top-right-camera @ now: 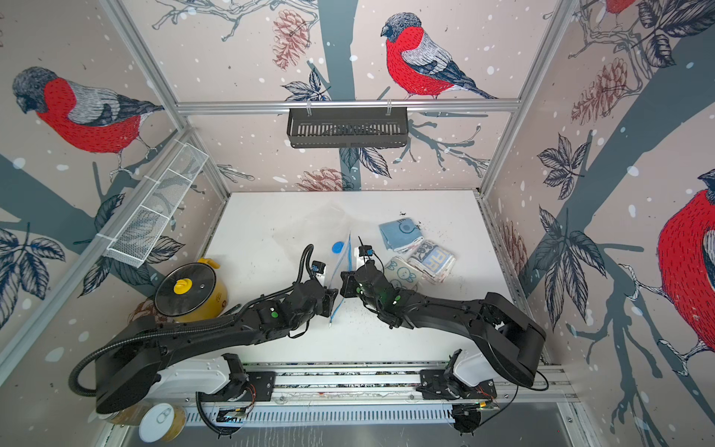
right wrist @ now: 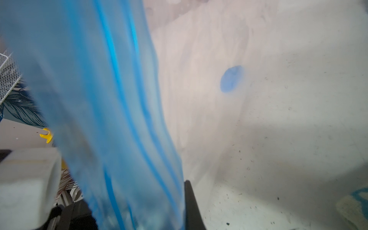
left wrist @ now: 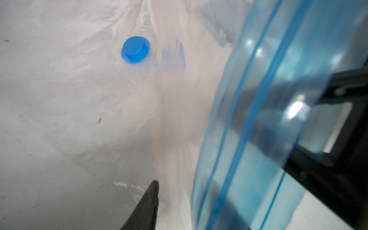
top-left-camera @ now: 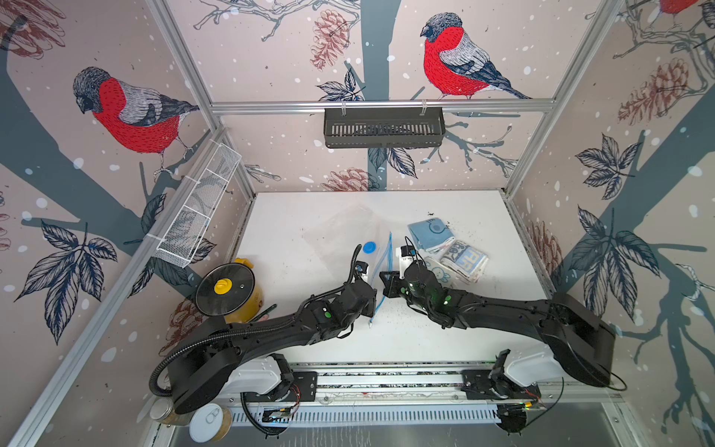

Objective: Place the folded towel into the vacuum bag
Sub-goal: Open the vacuum bag at the center of the board.

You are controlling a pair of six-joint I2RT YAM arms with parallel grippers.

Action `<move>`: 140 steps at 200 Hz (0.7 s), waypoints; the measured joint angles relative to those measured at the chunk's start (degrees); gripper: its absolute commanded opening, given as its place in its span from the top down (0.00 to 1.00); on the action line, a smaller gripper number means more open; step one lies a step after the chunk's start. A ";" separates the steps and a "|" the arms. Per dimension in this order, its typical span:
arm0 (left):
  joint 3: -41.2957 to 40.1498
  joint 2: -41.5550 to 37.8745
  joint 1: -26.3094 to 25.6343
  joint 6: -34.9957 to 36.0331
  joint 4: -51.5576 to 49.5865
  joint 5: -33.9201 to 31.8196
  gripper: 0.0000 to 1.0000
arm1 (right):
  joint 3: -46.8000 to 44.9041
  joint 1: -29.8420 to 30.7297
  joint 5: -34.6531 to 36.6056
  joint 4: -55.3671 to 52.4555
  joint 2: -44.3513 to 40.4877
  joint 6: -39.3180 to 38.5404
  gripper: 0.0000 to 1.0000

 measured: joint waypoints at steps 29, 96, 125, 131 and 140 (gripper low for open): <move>0.13 0.22 0.00 -1.60 -1.38 1.51 0.53 | 0.00 0.04 0.79 0.09 0.00 0.00 0.99; 0.31 1.03 0.00 -6.16 -5.62 3.43 0.64 | 0.87 0.04 1.42 2.38 2.38 0.15 0.99; 1.14 3.08 -0.09 -6.73 -6.91 2.93 0.70 | 1.11 0.04 1.22 2.75 3.26 0.17 0.99; 1.27 3.48 -0.11 -6.82 -7.06 2.62 0.72 | 1.14 0.04 1.22 2.75 3.37 0.17 0.99; 1.55 3.98 -0.13 -6.95 -7.43 2.19 0.75 | 1.14 0.04 1.11 2.75 3.48 0.17 0.99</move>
